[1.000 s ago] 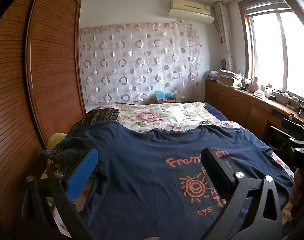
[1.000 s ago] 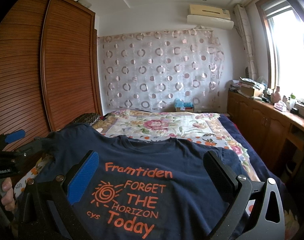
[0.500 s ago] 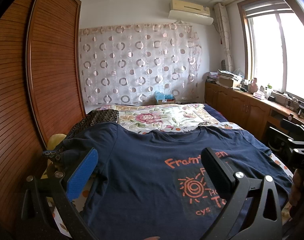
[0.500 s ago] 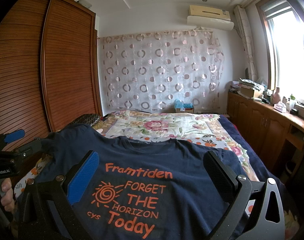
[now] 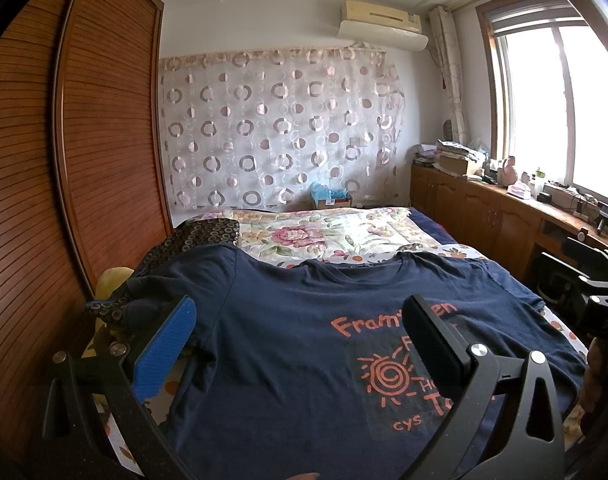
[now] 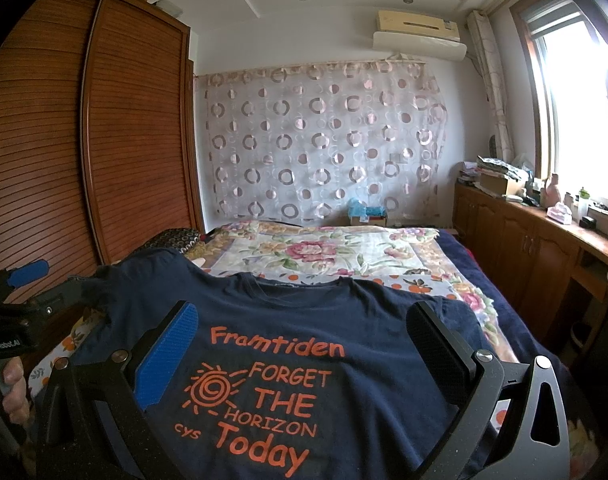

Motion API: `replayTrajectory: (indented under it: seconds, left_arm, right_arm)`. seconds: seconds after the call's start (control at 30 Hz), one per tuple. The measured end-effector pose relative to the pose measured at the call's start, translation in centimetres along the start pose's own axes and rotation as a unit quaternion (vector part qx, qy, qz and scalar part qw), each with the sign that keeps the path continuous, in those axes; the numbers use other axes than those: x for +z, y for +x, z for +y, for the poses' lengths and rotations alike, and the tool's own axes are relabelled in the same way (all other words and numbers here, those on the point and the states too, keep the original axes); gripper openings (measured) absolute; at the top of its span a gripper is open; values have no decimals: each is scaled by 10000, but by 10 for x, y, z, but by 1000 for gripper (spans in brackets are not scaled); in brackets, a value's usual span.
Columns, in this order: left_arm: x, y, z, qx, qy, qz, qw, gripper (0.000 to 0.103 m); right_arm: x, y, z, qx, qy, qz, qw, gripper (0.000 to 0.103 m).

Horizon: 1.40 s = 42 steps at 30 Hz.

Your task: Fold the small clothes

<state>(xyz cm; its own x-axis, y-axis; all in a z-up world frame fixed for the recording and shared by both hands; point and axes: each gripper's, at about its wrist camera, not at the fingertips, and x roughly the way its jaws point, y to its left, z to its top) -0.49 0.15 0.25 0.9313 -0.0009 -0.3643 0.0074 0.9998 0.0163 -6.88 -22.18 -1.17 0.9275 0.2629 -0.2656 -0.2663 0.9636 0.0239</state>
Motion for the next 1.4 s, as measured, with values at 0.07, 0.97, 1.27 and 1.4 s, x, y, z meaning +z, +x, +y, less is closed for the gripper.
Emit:
replayTrajectory:
  seconds: [0.07, 0.97, 1.27, 1.4]
  left_arm:
    - [0, 0, 0, -5, -1, -6, 10000, 103]
    - [11, -7, 24, 63, -52, 208, 9998, 103]
    - [-6, 16, 73, 338, -132, 564, 9977, 103]
    - [-13, 26, 97, 418, -238, 686, 9965, 103]
  right_arm:
    - [0, 0, 0, -2, 7, -2, 10000, 103]
    - [-6, 17, 1, 264, -6, 104, 9996, 103]
    - [-2, 40, 9, 594, -206, 380, 9973, 103]
    - [4, 46, 8, 673, -332, 470, 9961, 103]
